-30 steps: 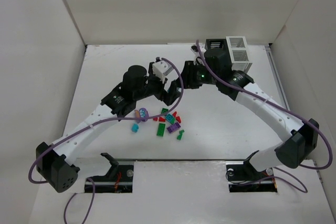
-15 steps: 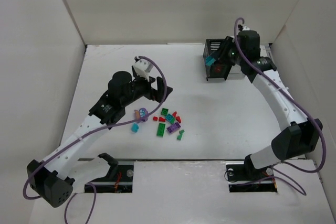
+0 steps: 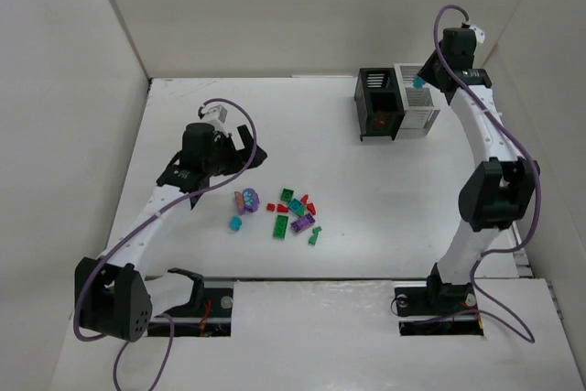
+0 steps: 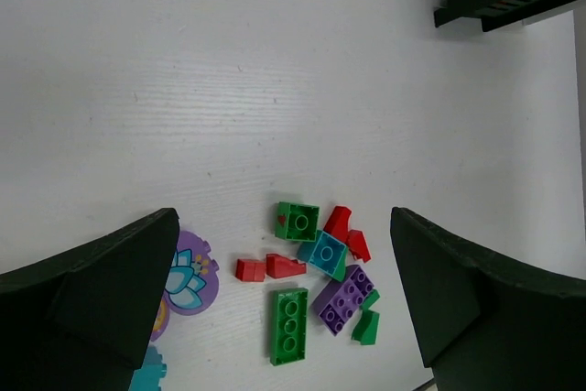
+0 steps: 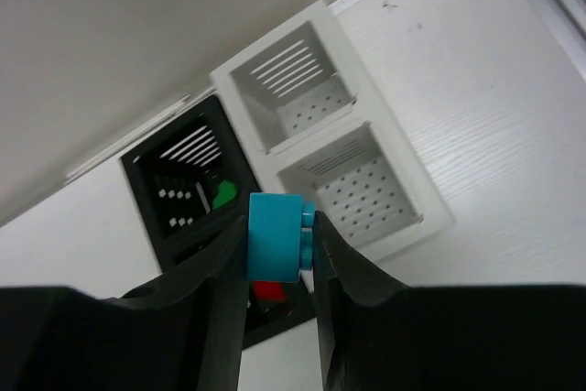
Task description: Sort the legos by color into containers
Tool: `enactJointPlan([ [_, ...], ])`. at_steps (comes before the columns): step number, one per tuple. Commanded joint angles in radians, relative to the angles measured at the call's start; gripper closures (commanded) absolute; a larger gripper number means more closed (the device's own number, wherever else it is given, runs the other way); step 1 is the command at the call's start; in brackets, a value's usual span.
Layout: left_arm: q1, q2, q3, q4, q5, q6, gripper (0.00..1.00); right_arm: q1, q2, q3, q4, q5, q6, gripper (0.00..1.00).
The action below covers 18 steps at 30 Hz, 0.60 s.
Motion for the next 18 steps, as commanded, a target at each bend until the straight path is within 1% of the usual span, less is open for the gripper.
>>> enactJointPlan([
  [1, 0.027, 0.011, 0.003, 0.002, -0.021, -0.052, 0.0, -0.023, 0.076, 0.095, -0.005, 0.08, -0.034, 1.0],
  [4, 0.062, 0.039, -0.008, -0.008, -0.021, -0.065, 0.0, -0.032, 0.148, 0.157, -0.015, 0.109, -0.043, 1.0],
  [6, 0.062, 0.039, -0.02, -0.008, -0.021, -0.075, 0.0, -0.032, 0.173, 0.178, -0.03, 0.129, -0.043, 1.0],
  [13, 0.072, 0.057, -0.039, -0.029, -0.043, -0.117, 0.0, -0.032, 0.211, 0.177, -0.064, 0.147, -0.043, 0.97],
  [14, 0.072, 0.057, -0.039, -0.029, -0.043, -0.129, 0.0, -0.032, 0.211, 0.168, -0.074, 0.147, -0.043, 0.94],
  [16, 0.072, 0.066, -0.048, -0.029, -0.043, -0.138, 0.0, -0.032, 0.202, 0.136, -0.074, 0.157, -0.043, 0.92],
  [17, 0.081, 0.066, -0.057, -0.029, -0.043, -0.138, 0.0, -0.032, 0.193, 0.126, -0.074, 0.157, -0.043, 0.87],
  [18, 0.081, 0.066, -0.057, -0.029, -0.043, -0.149, 0.0, -0.032, 0.193, 0.117, -0.064, 0.157, -0.043, 0.87],
])
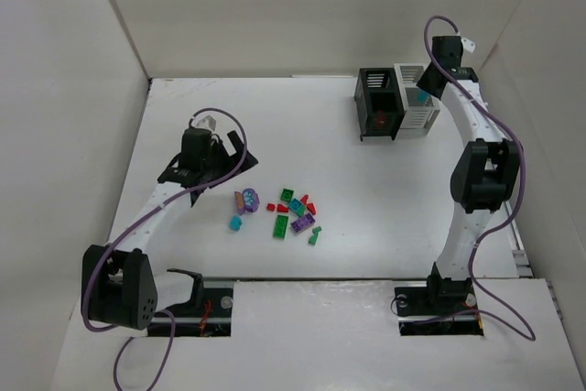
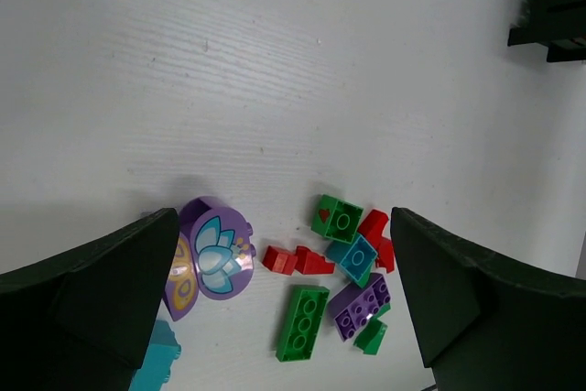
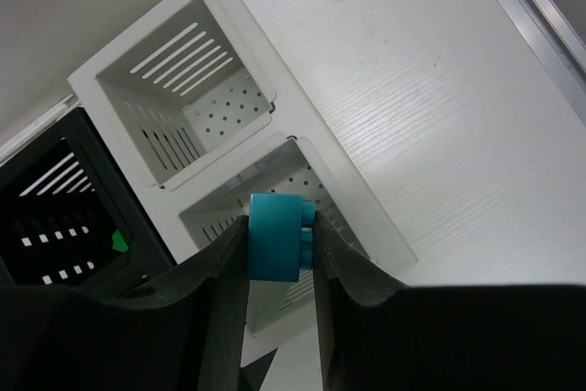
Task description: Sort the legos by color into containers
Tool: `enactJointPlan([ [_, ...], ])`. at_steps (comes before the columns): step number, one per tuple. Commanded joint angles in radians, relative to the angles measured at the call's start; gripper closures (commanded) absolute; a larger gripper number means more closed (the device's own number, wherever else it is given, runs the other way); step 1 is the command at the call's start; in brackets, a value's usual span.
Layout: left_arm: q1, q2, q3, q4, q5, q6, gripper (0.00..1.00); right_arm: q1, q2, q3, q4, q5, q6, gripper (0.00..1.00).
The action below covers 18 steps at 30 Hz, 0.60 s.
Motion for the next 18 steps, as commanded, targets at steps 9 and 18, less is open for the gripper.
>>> enactJointPlan([
  [9, 0.009, -0.012, -0.054, -0.007, -0.05, -0.065, 0.0, -0.002, -0.043, -0.019, -0.013, 0.0, -0.013, 0.53],
  [18, 0.009, -0.003, -0.074, -0.016, -0.061, -0.065, 0.0, -0.002, -0.141, -0.042, -0.022, -0.063, -0.013, 0.29],
])
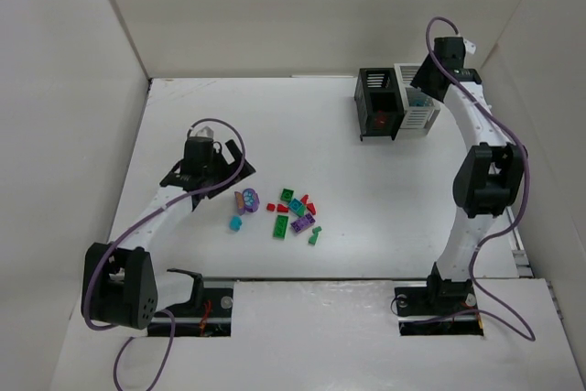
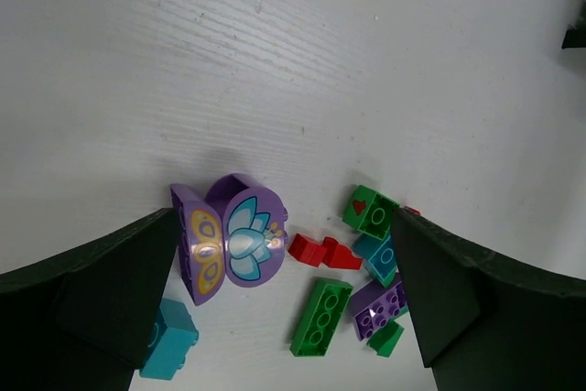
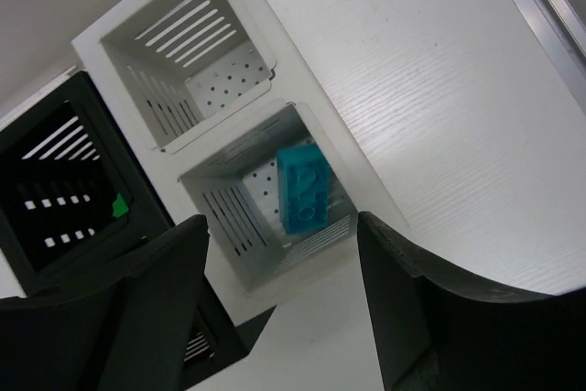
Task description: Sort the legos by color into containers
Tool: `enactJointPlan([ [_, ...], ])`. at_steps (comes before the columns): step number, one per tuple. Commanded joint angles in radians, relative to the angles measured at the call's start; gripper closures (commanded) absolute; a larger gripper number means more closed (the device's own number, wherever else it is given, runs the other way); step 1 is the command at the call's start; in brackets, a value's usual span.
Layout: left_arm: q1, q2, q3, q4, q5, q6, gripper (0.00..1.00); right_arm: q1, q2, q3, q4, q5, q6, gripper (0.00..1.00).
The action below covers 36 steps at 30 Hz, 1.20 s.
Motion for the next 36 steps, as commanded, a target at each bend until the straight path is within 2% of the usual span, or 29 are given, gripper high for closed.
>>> enactJointPlan([
  [1, 0.009, -0.006, -0.008, -0.003, -0.029, -0.007, 0.0, -0.002, -0.116, -0.028, 0.001, -0.046, -0.001, 0.29],
  [7, -0.002, 0.014, 0.002, -0.099, -0.1, -0.031, 0.03, 0.035, -0.241, -0.153, 0.035, -0.057, -0.001, 0.29],
  [10, -0.039, -0.035, -0.008, -0.121, -0.141, -0.032, 0.05, 0.048, -0.293, -0.203, 0.045, -0.057, -0.001, 0.29],
  [14, -0.039, -0.074, -0.041, -0.193, -0.155, -0.126, 0.07, 0.091, -0.314, -0.252, 0.033, -0.033, -0.001, 0.27],
  [17, -0.039, -0.074, -0.041, -0.225, -0.216, -0.289, 0.07, 0.116, -0.324, -0.278, 0.024, -0.002, 0.008, 0.27],
  [19, -0.039, -0.074, -0.041, -0.254, -0.267, -0.425, 0.17, 0.143, -0.324, -0.278, 0.012, 0.016, 0.008, 0.27],
  [22, -0.039, -0.086, -0.041, -0.192, -0.286, -0.414, 0.21, 0.153, -0.324, -0.278, 0.012, 0.016, 0.008, 0.27],
  [26, -0.039, -0.077, 0.006, -0.244, -0.35, -0.441, 0.3, 0.173, -0.324, -0.287, 0.002, 0.026, 0.008, 0.27],
  [33, -0.03, 0.07, 0.048, -0.204, -0.324, -0.464, 0.41, 0.182, -0.315, -0.287, -0.017, 0.068, 0.008, 0.27],
  [36, -0.043, 0.148, 0.092, -0.195, -0.333, -0.464, 0.41, 0.182, -0.324, -0.287, -0.017, 0.078, 0.008, 0.27],
])
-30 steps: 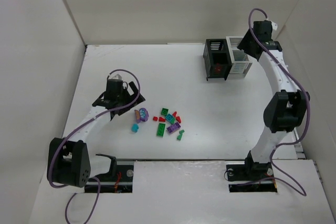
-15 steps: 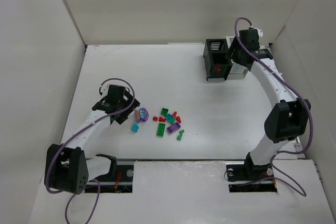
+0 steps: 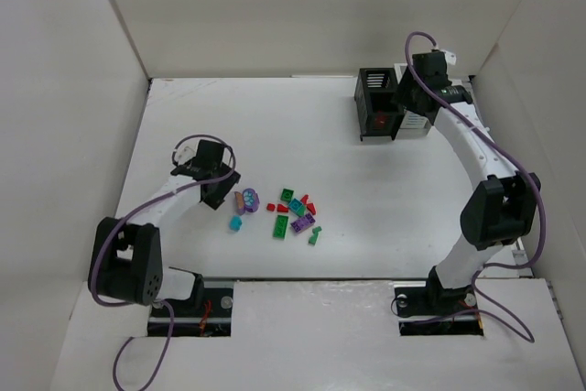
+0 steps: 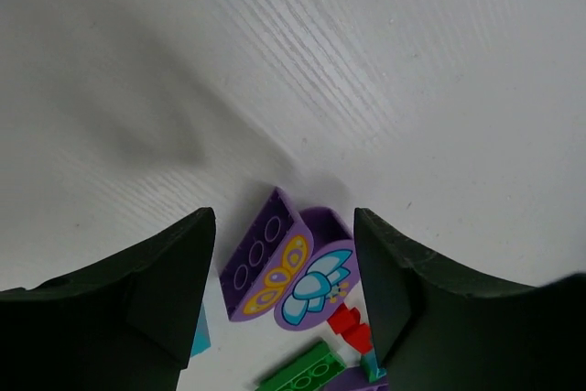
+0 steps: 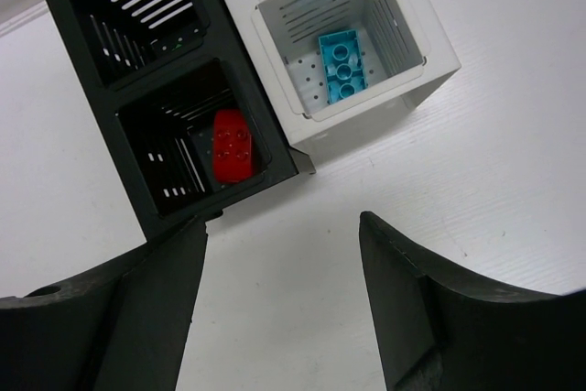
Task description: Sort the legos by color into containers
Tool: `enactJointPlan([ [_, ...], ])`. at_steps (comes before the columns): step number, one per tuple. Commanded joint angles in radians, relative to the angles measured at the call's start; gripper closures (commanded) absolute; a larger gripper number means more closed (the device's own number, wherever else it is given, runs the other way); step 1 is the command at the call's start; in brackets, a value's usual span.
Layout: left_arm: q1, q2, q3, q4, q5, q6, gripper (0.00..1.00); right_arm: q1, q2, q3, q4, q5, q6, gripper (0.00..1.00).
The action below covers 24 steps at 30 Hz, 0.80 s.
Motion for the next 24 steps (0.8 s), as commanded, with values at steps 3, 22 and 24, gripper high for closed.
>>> enactJointPlan([
  [3, -0.016, 0.096, 0.088, 0.008, -0.003, -0.02, 0.44, 0.013, -0.023, -0.015, -0.001, 0.041, 0.006, 0.27],
  [22, -0.095, 0.218, 0.145, -0.144, -0.083, -0.112, 0.57, 0.013, -0.023, -0.024, -0.01, 0.062, 0.006, 0.29],
  [24, -0.095, 0.218, 0.145, -0.128, -0.083, -0.112, 0.59, 0.013, -0.023, -0.024, -0.01, 0.062, 0.006, 0.29],
])
